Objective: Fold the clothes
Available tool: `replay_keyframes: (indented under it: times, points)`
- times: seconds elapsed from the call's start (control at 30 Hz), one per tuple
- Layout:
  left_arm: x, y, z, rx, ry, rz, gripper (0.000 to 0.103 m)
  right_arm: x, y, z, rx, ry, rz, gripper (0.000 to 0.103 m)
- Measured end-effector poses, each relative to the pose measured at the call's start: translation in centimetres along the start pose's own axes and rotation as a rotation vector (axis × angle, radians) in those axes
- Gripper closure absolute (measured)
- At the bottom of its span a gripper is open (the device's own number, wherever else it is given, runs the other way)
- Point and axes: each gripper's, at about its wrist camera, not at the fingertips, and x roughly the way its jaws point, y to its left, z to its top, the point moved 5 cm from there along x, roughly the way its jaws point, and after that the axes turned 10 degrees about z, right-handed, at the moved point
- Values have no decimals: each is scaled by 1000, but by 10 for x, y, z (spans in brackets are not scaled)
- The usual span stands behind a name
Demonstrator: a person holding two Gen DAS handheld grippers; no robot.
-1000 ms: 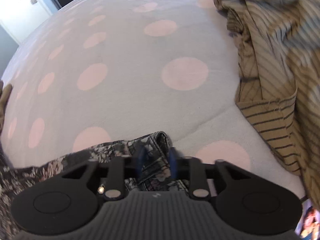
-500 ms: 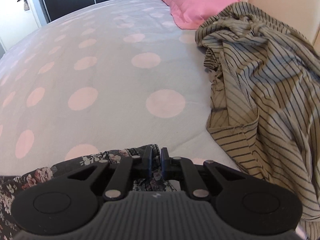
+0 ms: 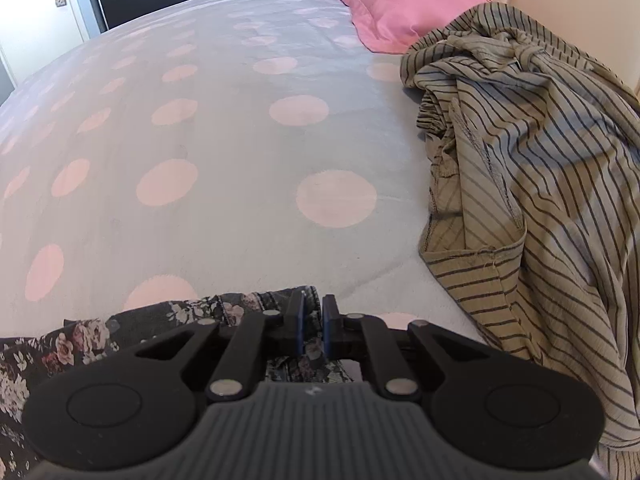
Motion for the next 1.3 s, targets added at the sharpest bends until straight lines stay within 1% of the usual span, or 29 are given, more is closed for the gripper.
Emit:
replay_keyframes:
  times: [0.03,0.1,0.17,0.23,0.3,0.33,0.43,0.5,0.53,0.6,0.73,0.77,0.8,0.83,0.87,0.93,0.97,1.03,1.1,1.13,1.17,1.2,1.23,1.3]
  points:
    - [4,3,-1,0,-1,-4,62,0,0,0,-3,1,-1,93]
    - [8,8,-3,-3,0,-9,59,1,1,0,-8,2,-4,93]
    - [9,12,-4,-12,0,-23,58,2,2,0,-14,3,-7,93]
    - [7,16,-5,-23,-10,-56,57,2,2,0,-19,4,-9,93]
    - [4,20,-4,-44,-8,-126,57,3,3,-1,-25,6,-12,93]
    - [3,22,-5,-52,4,-184,57,3,3,-1,-27,6,-13,93]
    - [0,27,-9,-31,-9,-221,57,4,4,-1,-35,9,-17,93]
    - [2,33,-11,-25,-19,-175,57,5,5,-1,-38,11,-18,93]
    - [5,38,-13,-35,-12,-155,57,5,5,-1,-39,13,-19,93]
    - [15,44,-17,-38,10,-121,57,5,5,-2,-39,13,-19,93]
    - [33,46,-29,15,69,-57,57,5,6,-2,-37,14,-20,93]
    - [38,46,-32,30,87,-41,58,5,6,-3,-42,13,-22,92]
    - [41,44,-36,47,109,-33,61,5,7,-3,-47,12,-24,92]
    - [42,42,-38,59,111,-27,65,5,7,-3,-52,11,-27,92]
    - [41,39,-38,73,111,-19,69,5,8,-4,-56,10,-29,89]
    - [39,37,-36,79,119,1,85,3,9,-3,-81,-2,-42,83]
    - [37,36,-36,80,119,7,88,0,9,0,-87,-18,-43,83]
    - [34,36,-35,80,119,16,91,-7,7,5,-87,-55,-38,82]
    - [31,37,-35,77,117,28,92,-13,4,11,-56,-80,-7,73]
    - [29,36,-34,78,112,33,93,-12,2,12,-36,-75,20,67]
    - [27,36,-33,78,107,38,93,-11,0,14,-17,-68,47,61]
    - [25,36,-32,74,101,40,94,-6,-2,13,4,-42,75,58]
    - [23,36,-30,70,95,43,94,1,-4,10,23,-13,83,56]
    - [17,38,-27,58,88,42,94,15,-7,3,45,43,89,57]
